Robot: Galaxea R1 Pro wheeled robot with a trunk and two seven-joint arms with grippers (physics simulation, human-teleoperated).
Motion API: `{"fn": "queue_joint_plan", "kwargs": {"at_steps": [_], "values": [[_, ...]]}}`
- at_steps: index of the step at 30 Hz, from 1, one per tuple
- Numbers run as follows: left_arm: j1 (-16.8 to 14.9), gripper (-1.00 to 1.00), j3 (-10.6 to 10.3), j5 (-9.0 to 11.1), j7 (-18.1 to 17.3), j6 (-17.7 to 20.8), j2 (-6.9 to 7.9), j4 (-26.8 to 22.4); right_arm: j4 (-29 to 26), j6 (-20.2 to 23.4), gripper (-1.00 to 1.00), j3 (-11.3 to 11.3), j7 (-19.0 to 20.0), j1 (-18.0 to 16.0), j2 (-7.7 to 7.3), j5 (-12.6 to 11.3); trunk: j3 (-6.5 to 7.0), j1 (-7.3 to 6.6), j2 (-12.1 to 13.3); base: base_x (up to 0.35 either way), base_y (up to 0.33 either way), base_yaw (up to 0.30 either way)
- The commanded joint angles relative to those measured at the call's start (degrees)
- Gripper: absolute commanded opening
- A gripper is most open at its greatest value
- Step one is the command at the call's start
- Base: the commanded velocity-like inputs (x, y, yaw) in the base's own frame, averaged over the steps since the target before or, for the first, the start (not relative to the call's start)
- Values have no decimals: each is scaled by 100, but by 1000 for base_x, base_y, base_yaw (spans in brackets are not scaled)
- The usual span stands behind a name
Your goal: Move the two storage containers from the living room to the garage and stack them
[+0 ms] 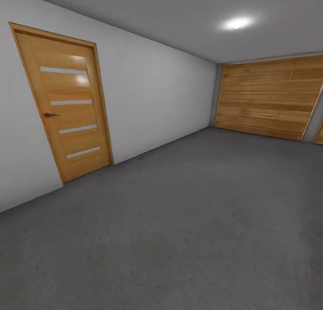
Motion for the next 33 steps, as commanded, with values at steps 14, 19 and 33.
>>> {"fn": "queue_joint_plan", "kwargs": {"at_steps": [14, 19, 33], "values": [[-1, 100, 27, 17, -2, -14, -19, -1, 12, -28, 100, 3, 1, -5, -6, -12, -5, 0, -3, 0, 0, 269], [-1, 100, 53, 23, 0, -11, -24, 6, 12, -28, 100, 3, 1, -5, -7, -12, -5, 0, -3, 0, 0, 269], [-1, 100, 37, 36, -6, -9, -23, 66, 12, -28, 100, 3, 1, -5, -13, -12, -5, 0, -3, 8, 0, 233]]}}
